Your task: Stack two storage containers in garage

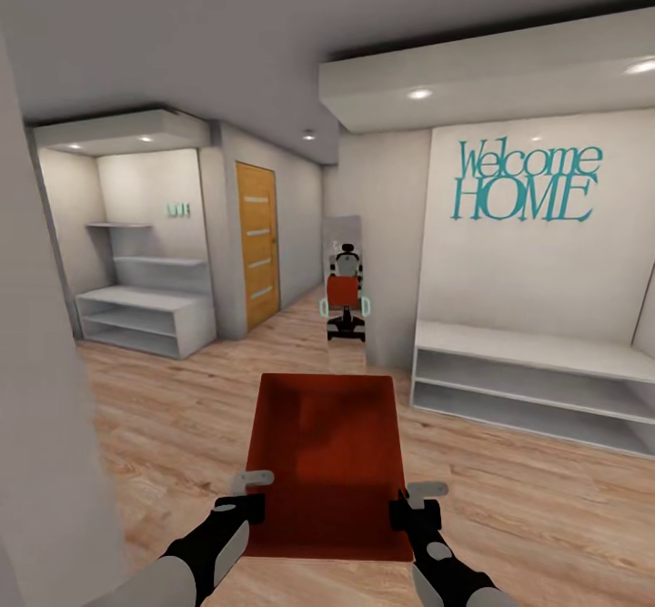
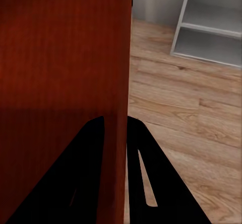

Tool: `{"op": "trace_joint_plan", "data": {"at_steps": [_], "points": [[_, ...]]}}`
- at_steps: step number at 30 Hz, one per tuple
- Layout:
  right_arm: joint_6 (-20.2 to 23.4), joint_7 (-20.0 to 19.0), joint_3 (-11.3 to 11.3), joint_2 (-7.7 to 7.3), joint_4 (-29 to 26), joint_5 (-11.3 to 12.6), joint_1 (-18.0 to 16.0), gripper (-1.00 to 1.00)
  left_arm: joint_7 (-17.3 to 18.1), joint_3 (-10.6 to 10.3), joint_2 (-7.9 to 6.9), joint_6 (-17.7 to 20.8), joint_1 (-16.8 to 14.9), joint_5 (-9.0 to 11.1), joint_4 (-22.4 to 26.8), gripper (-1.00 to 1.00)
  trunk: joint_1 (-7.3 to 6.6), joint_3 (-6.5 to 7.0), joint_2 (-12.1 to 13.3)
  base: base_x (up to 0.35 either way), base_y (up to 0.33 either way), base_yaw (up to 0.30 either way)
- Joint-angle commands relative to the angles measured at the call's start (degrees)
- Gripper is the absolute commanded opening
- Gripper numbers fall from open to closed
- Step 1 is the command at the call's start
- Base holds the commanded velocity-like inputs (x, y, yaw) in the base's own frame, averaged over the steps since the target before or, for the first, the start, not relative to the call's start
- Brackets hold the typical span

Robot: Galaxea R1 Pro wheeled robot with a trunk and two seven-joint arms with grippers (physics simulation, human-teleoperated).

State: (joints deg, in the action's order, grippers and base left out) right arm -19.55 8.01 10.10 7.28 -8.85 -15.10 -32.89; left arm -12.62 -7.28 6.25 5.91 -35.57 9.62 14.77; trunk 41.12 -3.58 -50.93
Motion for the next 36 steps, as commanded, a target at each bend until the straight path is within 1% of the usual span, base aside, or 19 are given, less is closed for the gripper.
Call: {"op": "trace_joint_plan", "data": {"at_steps": [1,21,31,36], "points": [[-0.2,0.2,1.9,0.01,0.0,-0.5,-0.1,-1.0,-0.9,0.5,-0.45,0.4,0.0,-0.5,0.2,-1.0,0.04,-0.09,-0.1,0.321,0.0,0.0],[-0.2,0.2,2.0,0.01,0.0,-0.5,-0.1,-1.0,-0.9,0.5,-0.47,0.4,0.0,-0.5,0.3,-1.0,0.04,-0.09,-0.1,0.321,0.0,0.002],[-0.2,0.2,2.0,0.01,0.0,-0.5,-0.1,-1.0,-0.9,0.5,-0.46,0.4,0.0,-0.5,0.3,-1.0,0.04,-0.09,-0.1,0.321,0.0,0.217],[-0.2,0.1,2.0,0.01,0.0,-0.5,-0.1,-1.0,-0.9,0.5,-0.45,0.4,0.0,-0.5,0.3,-1.0,0.04,-0.09,-0.1,0.321,0.0,0.09]]}}
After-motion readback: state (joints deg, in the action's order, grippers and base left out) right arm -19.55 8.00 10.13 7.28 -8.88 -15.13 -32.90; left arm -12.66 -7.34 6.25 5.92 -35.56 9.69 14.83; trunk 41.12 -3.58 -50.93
